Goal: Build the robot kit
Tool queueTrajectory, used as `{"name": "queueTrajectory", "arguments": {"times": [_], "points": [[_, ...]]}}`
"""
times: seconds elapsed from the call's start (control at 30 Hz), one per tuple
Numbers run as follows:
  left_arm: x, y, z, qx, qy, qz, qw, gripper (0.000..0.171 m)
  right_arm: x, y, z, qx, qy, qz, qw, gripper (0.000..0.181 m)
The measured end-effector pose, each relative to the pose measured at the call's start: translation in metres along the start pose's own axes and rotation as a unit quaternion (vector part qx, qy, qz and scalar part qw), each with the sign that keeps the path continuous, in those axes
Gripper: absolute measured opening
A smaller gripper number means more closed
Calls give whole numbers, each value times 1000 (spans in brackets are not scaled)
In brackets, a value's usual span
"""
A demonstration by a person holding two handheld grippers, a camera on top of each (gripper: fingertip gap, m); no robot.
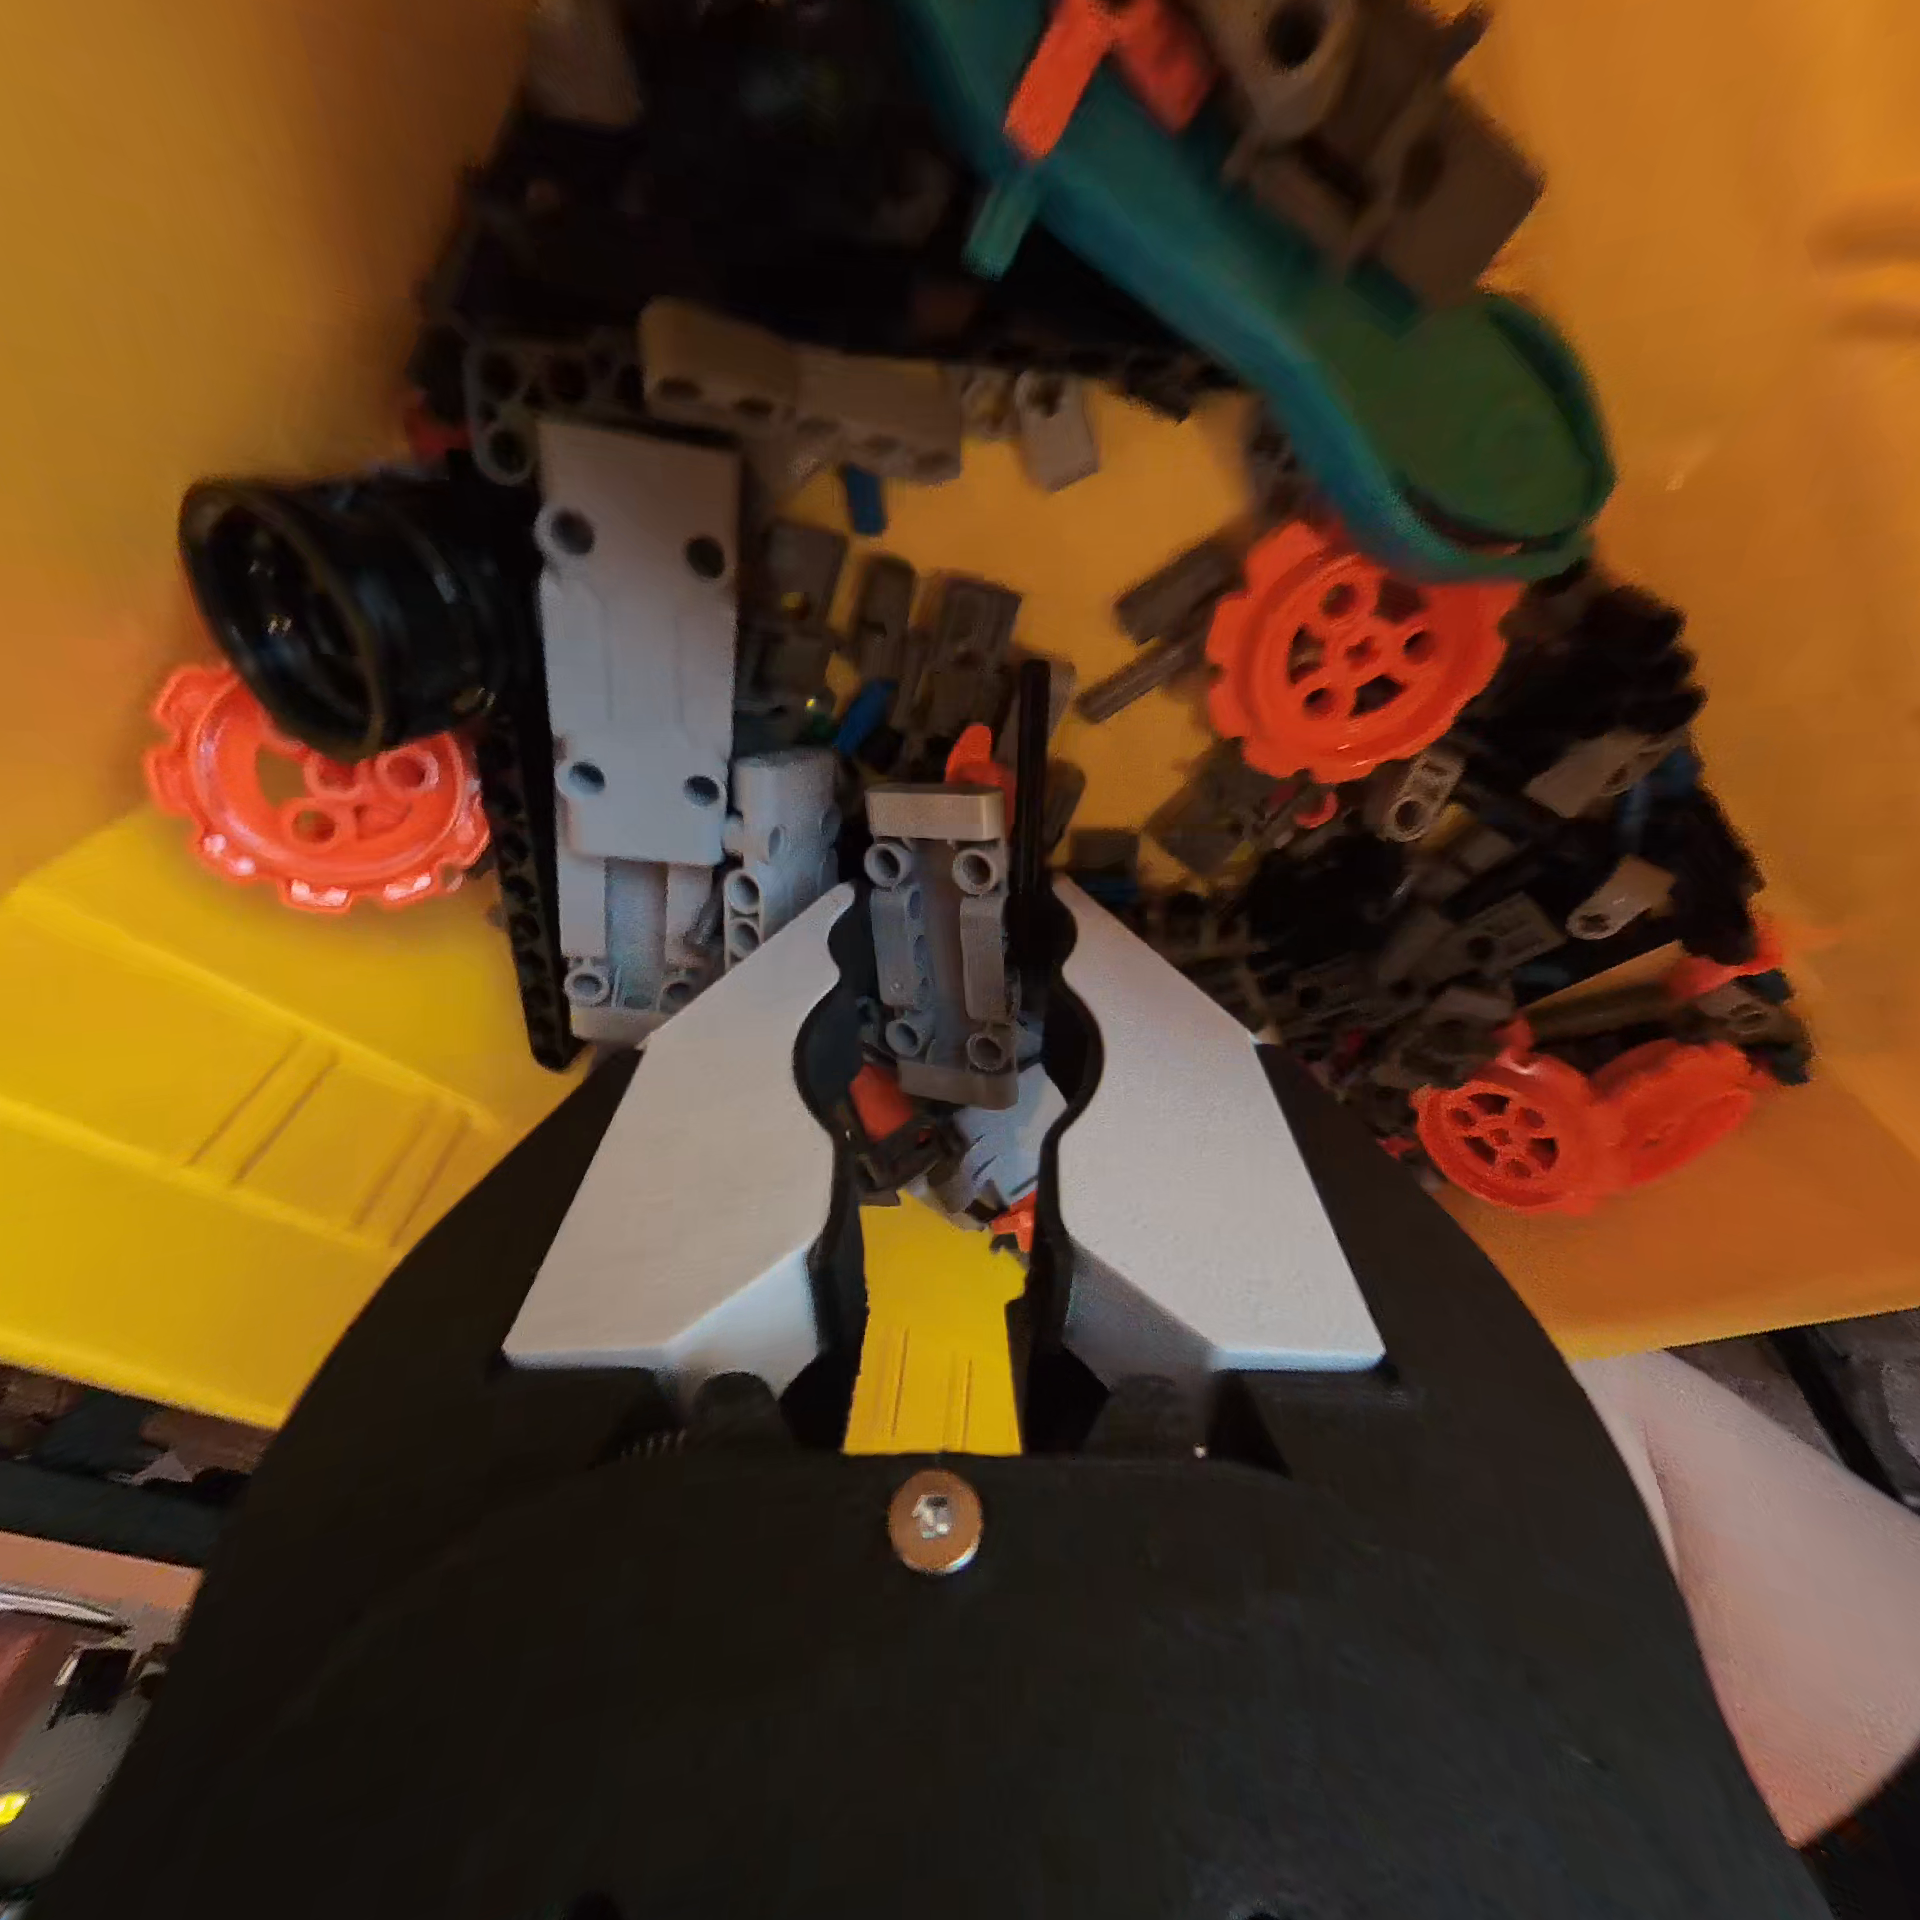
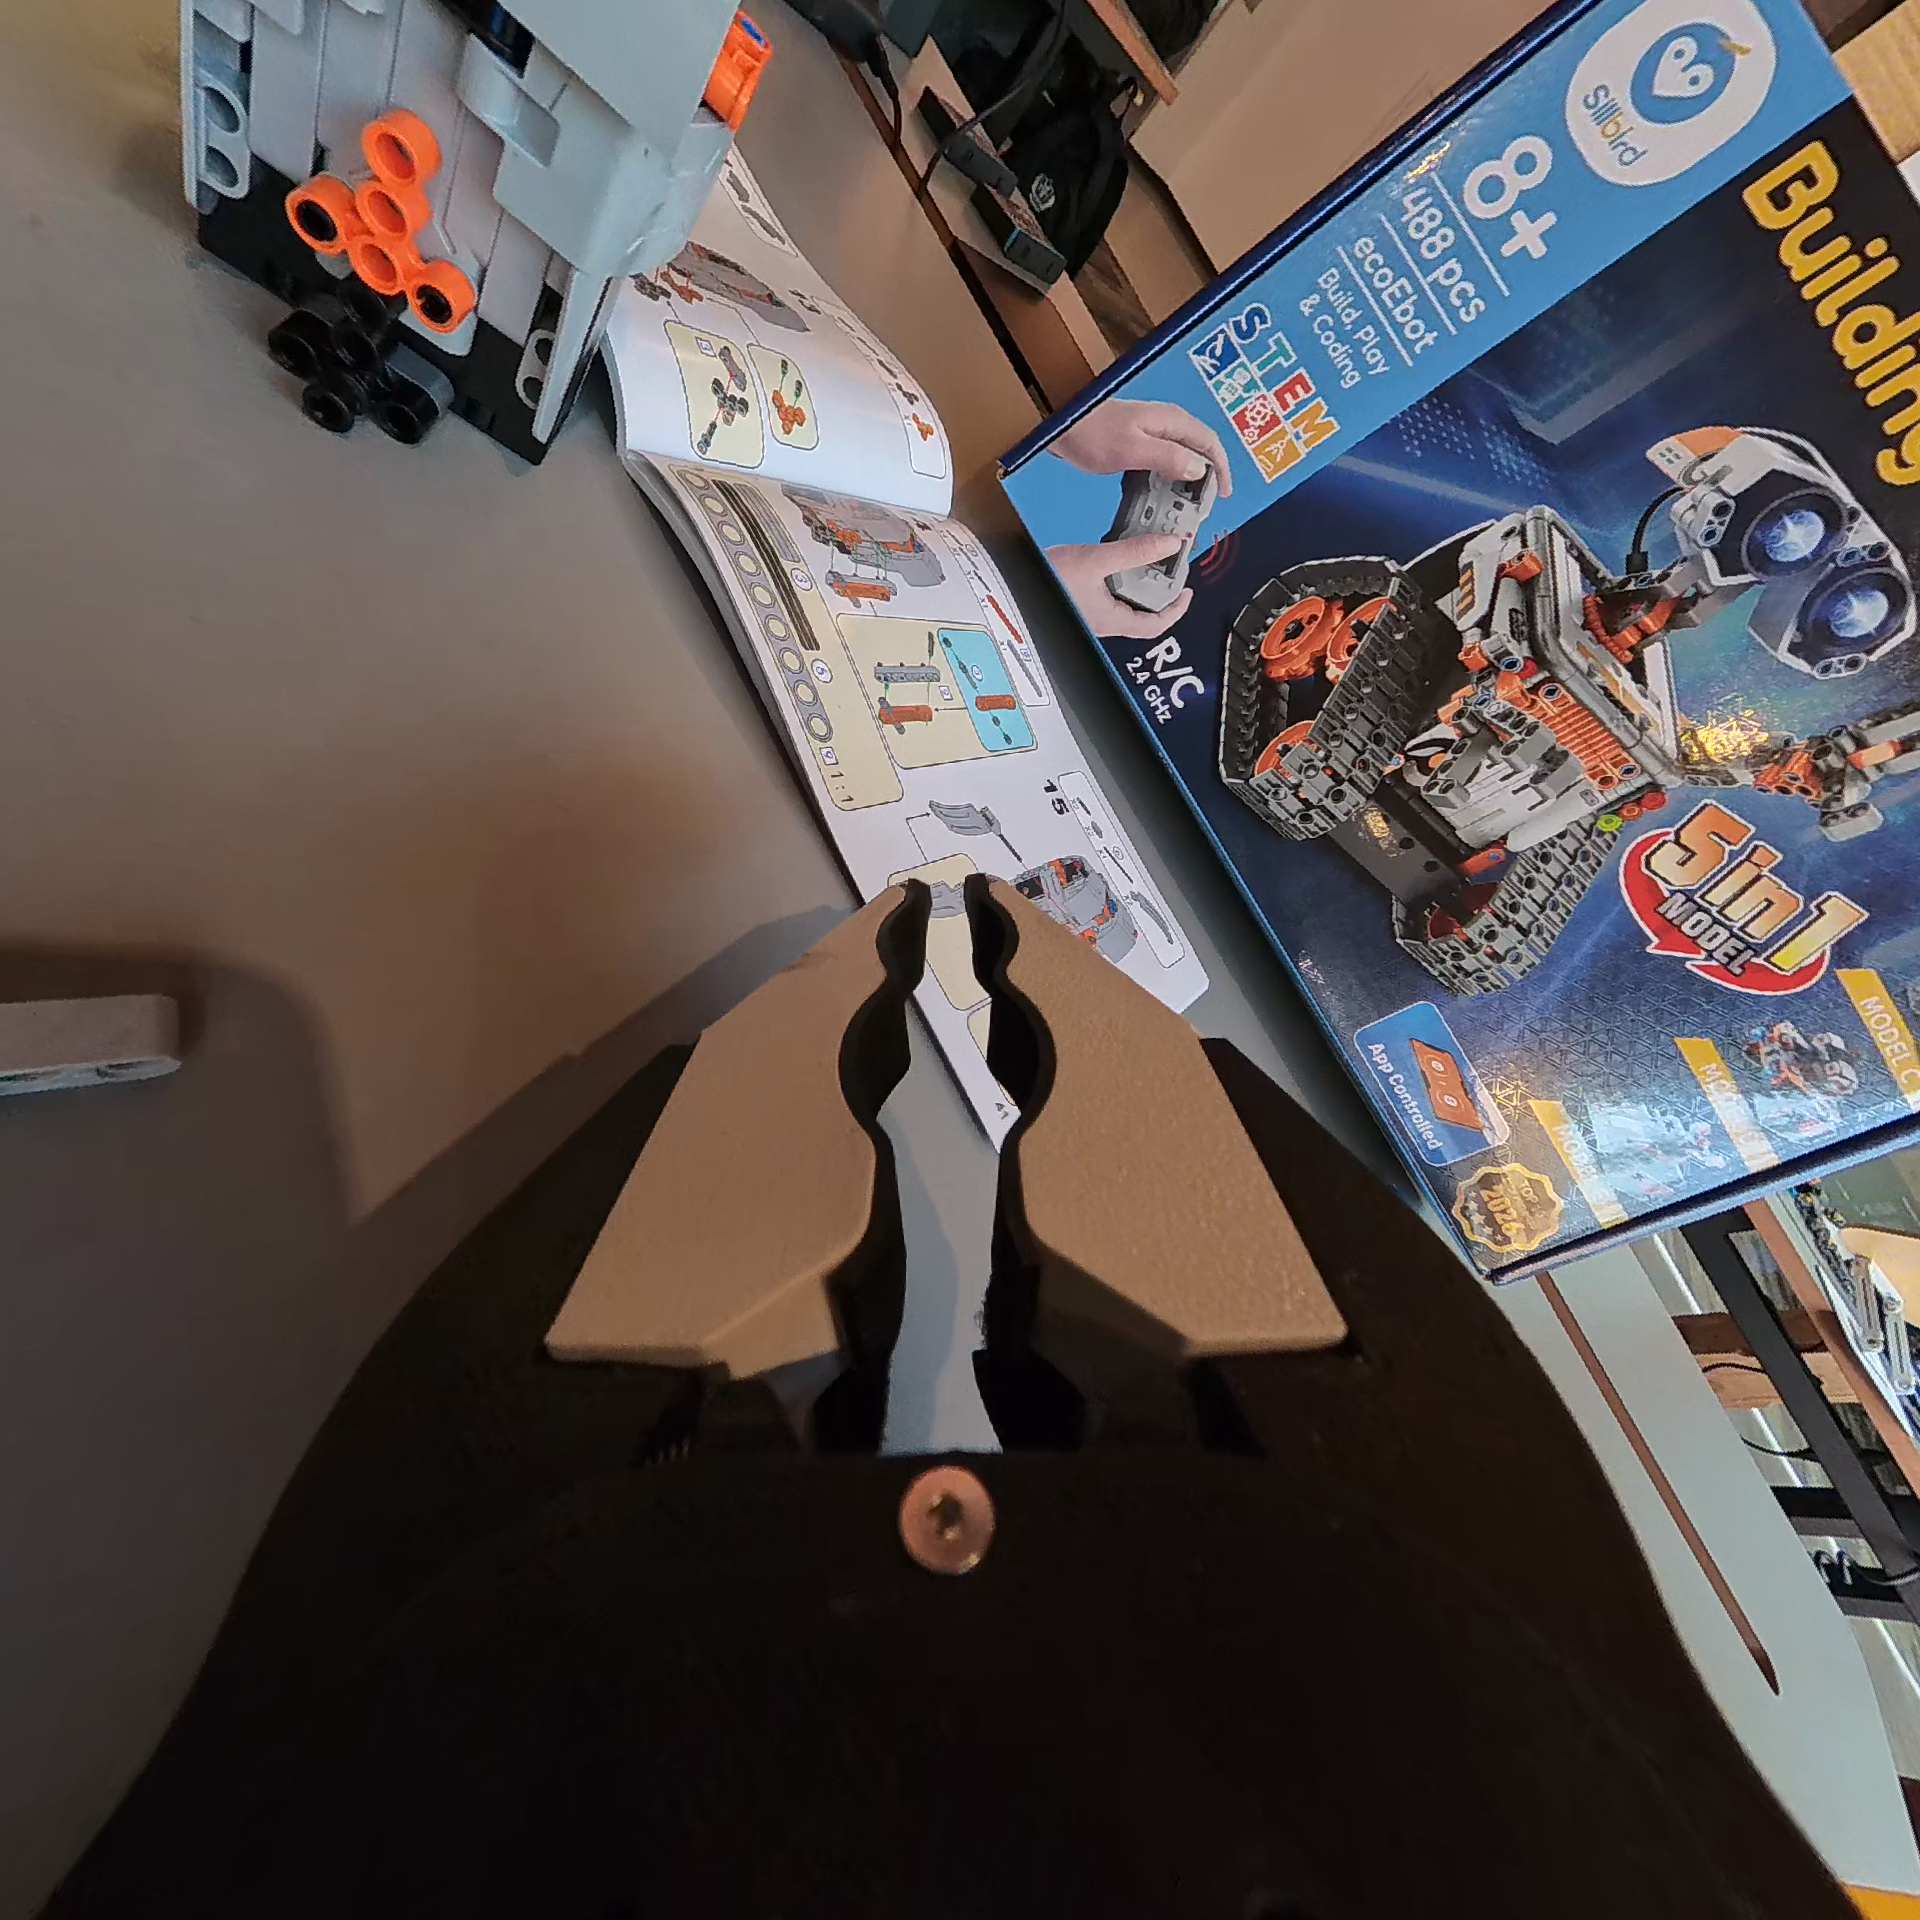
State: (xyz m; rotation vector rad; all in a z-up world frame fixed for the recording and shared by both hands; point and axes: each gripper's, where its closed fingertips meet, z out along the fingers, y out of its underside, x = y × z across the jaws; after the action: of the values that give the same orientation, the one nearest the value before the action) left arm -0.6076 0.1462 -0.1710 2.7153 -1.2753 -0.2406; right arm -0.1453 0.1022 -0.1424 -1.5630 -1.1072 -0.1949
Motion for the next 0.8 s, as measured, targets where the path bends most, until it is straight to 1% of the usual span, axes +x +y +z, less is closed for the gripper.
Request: {"name": "queueTrajectory", "arguments": {"times": [0.13,0.3,0.43,0.47,0.57,0.6,0.63,0.67,0.73,0.8], "points": [[-9,8,-6,10,10,-42,999,28,0,0,0,0,0,0,1000,7],[-23,20,-21,33,-19,-63,997,28,0,0,0,-2,-1,0,1000,7],[-24,32,-27,35,-17,-77,996,28,-1,1,1,-3,-2,-1,1000,7],[-20,35,-27,33,-7,-77,996,28,-1,1,1,-3,-2,-1,1000,7],[17,39,-27,29,81,-50,995,29,-1,1,1,-4,-2,-2,1000,7],[25,36,-28,35,92,-33,995,29,-1,1,1,-4,-3,-2,1000,7],[27,30,-30,49,88,-16,995,33,-1,1,1,-5,-3,-2,1000,7],[26,21,-32,66,81,-4,994,44,-1,1,1,-5,-3,-2,1000,7],[25,1,-36,101,77,18,992,43,-1,1,1,-4,-4,-3,1000,7],[17,-18,-32,126,51,50,989,45,-1,1,1,-4,-4,-2,1000,7]]}}
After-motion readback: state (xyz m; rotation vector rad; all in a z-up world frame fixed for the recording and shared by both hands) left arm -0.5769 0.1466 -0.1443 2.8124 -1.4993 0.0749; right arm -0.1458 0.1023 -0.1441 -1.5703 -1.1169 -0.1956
